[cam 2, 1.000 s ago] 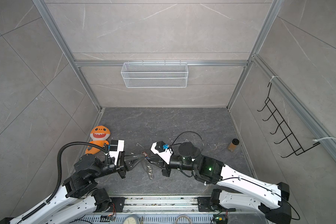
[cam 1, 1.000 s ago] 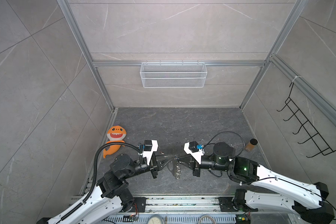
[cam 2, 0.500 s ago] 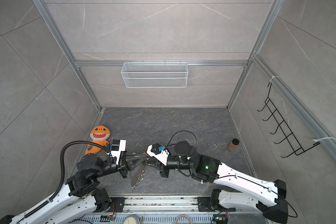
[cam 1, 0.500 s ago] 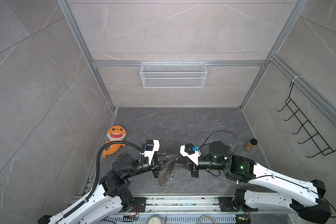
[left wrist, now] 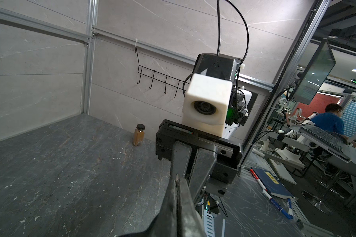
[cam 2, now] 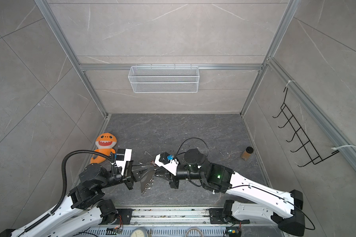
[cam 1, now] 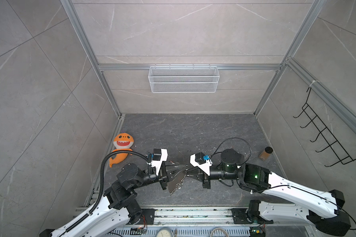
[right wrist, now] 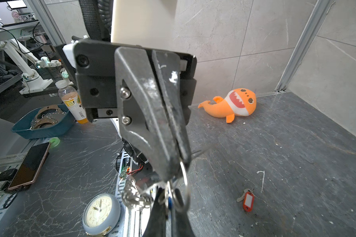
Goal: Remove the keys from the keyring
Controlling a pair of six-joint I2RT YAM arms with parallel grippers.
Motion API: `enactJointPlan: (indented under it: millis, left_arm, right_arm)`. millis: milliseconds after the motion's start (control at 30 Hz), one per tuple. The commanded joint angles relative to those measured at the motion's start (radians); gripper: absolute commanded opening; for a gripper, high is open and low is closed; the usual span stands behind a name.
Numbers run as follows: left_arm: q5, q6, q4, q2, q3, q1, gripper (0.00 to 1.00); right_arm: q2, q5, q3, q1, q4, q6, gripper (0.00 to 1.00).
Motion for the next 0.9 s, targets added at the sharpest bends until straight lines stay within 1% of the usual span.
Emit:
enactJointPlan:
  millis: [0, 67, 200, 333, 467, 533, 600, 667, 733, 867]
  left_arm:
    - [0.008, 0.015, 0.05, -0.011, 0.027, 0.001, 0.0]
    - [0.012, 0.018, 0.043, -0.011, 0.029, 0.001, 0.0]
    - [0.008, 0.02, 0.029, -0.022, 0.031, 0.001, 0.0]
    - [0.009, 0.024, 0.02, -0.027, 0.033, 0.0, 0.0]
    - [0.024, 0.026, 0.018, -0.025, 0.032, 0.001, 0.0]
    - [0.028, 0.027, 0.017, -0.024, 0.032, 0.0, 0.0]
    - [0.027, 0.03, 0.012, -0.028, 0.029, 0.001, 0.0]
    - [0.023, 0.031, 0.013, -0.035, 0.025, 0.0, 0.0]
    - [0.016, 0.033, 0.011, -0.043, 0.022, 0.0, 0.0]
    - [0.002, 0.035, 0.006, -0.054, 0.015, 0.001, 0.0]
  right_arm:
    - [-0.001, -0.008, 0.033, 0.013, -0.082, -0.013, 0.18]
    - [-0.012, -0.004, 0.042, 0.013, -0.099, -0.012, 0.32]
    - [-0.06, 0.04, 0.052, 0.013, -0.143, -0.025, 0.42]
    - [-0.121, 0.103, 0.04, 0.013, -0.134, -0.024, 0.47]
    - [-0.147, 0.177, 0.018, 0.013, -0.03, 0.033, 0.5]
    - [-0.146, 0.178, -0.001, 0.008, 0.038, 0.062, 0.52]
    - [-0.126, 0.112, -0.002, -0.019, 0.078, 0.09, 0.53]
    - [-0.099, -0.008, -0.007, -0.08, 0.132, 0.148, 0.54]
    - [-0.081, -0.1, -0.022, -0.122, 0.194, 0.197, 0.54]
    - [-0.058, -0.197, -0.027, -0.13, 0.237, 0.22, 0.53]
